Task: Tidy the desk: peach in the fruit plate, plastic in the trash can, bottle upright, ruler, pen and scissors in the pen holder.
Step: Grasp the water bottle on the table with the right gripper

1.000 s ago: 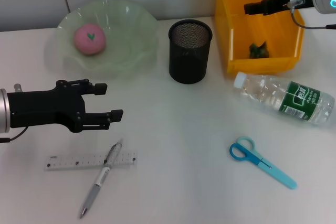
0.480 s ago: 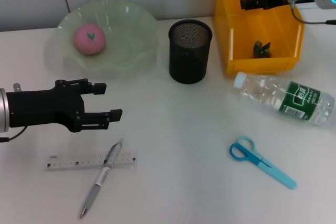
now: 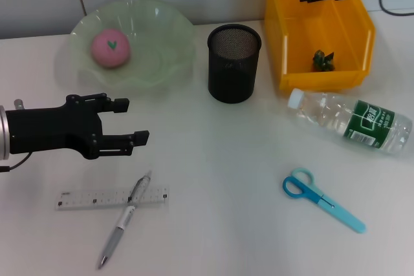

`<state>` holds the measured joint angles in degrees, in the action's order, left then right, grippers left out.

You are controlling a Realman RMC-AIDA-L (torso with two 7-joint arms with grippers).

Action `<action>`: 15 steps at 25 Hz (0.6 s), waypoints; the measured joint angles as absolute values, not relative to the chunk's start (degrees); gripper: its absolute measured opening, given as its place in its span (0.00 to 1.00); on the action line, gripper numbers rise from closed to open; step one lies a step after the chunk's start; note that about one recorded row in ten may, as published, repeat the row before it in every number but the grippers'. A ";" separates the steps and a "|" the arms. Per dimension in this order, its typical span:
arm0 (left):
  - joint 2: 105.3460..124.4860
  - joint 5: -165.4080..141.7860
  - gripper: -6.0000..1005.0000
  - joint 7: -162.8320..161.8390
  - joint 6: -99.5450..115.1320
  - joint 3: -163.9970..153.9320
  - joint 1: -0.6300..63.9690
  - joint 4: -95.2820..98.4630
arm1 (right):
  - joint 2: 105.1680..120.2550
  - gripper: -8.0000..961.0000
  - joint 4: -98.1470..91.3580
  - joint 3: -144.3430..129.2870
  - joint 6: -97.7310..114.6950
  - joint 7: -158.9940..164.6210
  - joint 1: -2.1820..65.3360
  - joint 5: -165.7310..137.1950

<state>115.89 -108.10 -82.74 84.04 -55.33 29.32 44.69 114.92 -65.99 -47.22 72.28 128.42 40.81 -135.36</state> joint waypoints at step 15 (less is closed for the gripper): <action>115.84 -108.11 0.81 -82.61 83.63 -55.19 29.36 44.70 | 109.41 0.83 -71.11 -45.04 101.57 121.07 42.39 -144.68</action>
